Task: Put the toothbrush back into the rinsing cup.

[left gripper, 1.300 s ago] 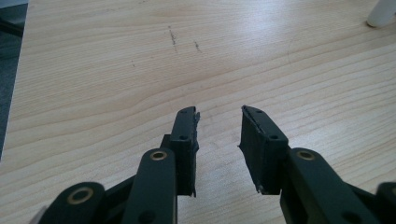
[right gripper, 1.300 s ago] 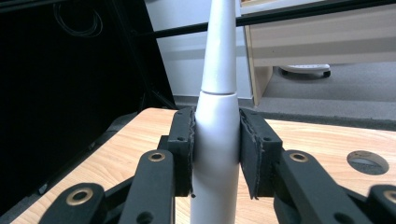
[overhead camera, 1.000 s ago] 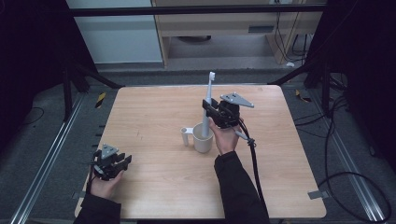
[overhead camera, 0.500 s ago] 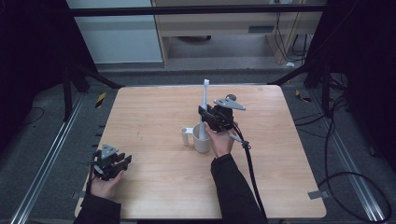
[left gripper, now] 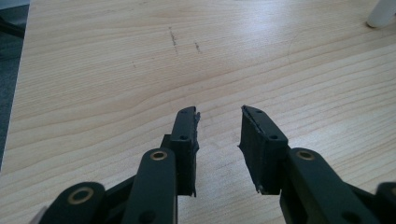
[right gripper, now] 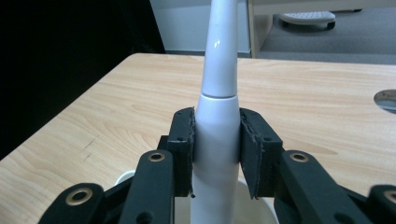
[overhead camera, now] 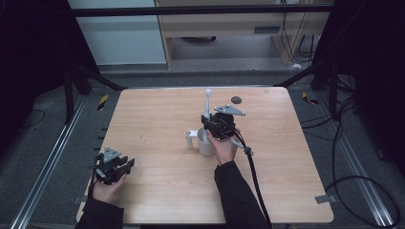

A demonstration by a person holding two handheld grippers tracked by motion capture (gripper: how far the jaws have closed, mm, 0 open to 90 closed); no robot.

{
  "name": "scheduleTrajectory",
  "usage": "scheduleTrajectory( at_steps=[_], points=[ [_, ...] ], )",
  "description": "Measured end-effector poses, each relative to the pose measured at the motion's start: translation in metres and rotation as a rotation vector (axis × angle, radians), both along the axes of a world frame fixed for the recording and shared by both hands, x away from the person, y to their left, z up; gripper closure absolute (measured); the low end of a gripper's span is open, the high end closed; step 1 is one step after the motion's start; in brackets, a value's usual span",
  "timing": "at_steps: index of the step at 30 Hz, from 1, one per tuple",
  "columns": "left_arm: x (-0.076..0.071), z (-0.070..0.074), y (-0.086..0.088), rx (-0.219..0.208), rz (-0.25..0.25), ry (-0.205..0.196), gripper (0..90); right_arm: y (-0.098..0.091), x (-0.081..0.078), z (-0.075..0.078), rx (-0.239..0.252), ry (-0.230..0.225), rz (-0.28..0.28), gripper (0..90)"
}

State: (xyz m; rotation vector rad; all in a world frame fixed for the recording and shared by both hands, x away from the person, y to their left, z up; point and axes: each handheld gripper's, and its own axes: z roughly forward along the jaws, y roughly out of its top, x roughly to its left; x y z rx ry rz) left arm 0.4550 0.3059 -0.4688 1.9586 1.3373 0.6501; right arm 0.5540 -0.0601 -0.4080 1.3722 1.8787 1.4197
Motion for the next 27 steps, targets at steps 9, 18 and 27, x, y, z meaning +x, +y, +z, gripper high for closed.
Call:
scheduleTrajectory(
  at_steps=[9,18,27],
  points=[
    [0.0,0.0,0.0,0.001,0.0,0.001,66.0,-0.002,0.0,-0.01,-0.014,0.044,0.01,67.5],
    [0.0,0.0,0.0,0.002,0.0,0.001,66.0,-0.003,-0.001,-0.015,-0.022,0.051,0.005,67.3],
    [0.0,0.0,-0.001,0.003,-0.001,0.001,66.0,-0.004,-0.002,-0.015,-0.037,0.032,0.01,65.8]
  ],
)
